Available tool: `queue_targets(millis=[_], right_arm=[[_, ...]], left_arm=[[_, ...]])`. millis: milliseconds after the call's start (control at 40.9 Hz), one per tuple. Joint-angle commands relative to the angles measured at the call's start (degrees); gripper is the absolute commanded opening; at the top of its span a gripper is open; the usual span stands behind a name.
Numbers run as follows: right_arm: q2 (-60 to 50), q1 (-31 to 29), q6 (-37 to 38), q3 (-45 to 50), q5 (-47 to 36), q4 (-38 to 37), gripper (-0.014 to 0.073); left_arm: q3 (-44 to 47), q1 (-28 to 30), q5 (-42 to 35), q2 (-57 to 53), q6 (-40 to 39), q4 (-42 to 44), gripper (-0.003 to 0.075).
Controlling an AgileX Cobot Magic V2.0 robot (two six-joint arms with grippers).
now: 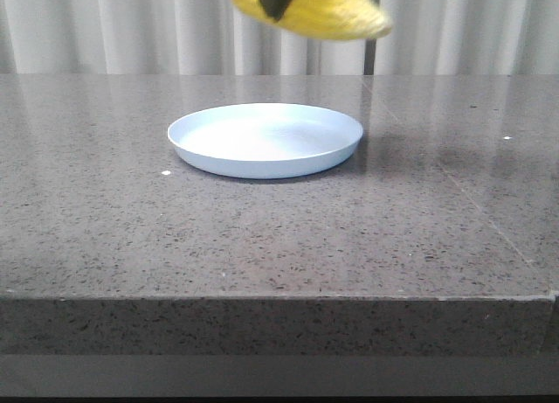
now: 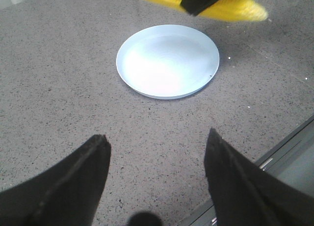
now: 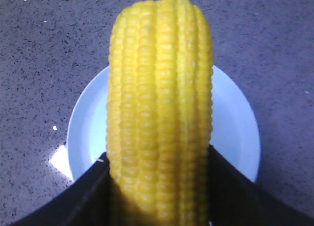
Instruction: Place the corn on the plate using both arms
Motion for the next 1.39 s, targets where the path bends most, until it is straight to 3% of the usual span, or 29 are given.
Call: queue_targets(millis=[0, 342, 538, 611, 880, 1174, 1369], right_arm=[[0.06, 0.10, -0.48, -2.09, -6.03, 1.77, 0.0258], [8.38, 0.10, -0.48, -2.09, -12.21, 1.73, 0.0283], [9.80, 0.04, -0.48, -2.09, -12.80, 1.61, 0.0554], [9.82, -0.01, -0.48, -2.09, -12.80, 1.10, 0.0605], [4.29, -0.01, -0.48, -2.09, -9.90, -2.67, 0.0604], [-9.90, 0.06, -0.48, -1.80, 0.59, -4.90, 0.0604], [-21.03, 0.53, -0.48, 4.60, 4.24, -5.56, 0.0604]], left_arm=[[-1.46, -0.38, -4.11, -0.03, -0.55, 0.23, 0.0421], [-1.46, -0.38, -4.11, -0.03, -0.55, 0.23, 0.0421], [-1.46, -0.38, -4.11, -0.03, -0.55, 0.23, 0.0421], [-1.46, -0.38, -4.14, -0.03, -0.55, 0.23, 0.0421], [-1.46, -0.38, -4.36, -0.03, -0.55, 0.23, 0.0421], [-1.46, -0.38, -4.36, -0.03, -0.55, 0.23, 0.0421], [-1.46, -0.38, -4.36, -0.03, -0.55, 0.23, 0.0421]])
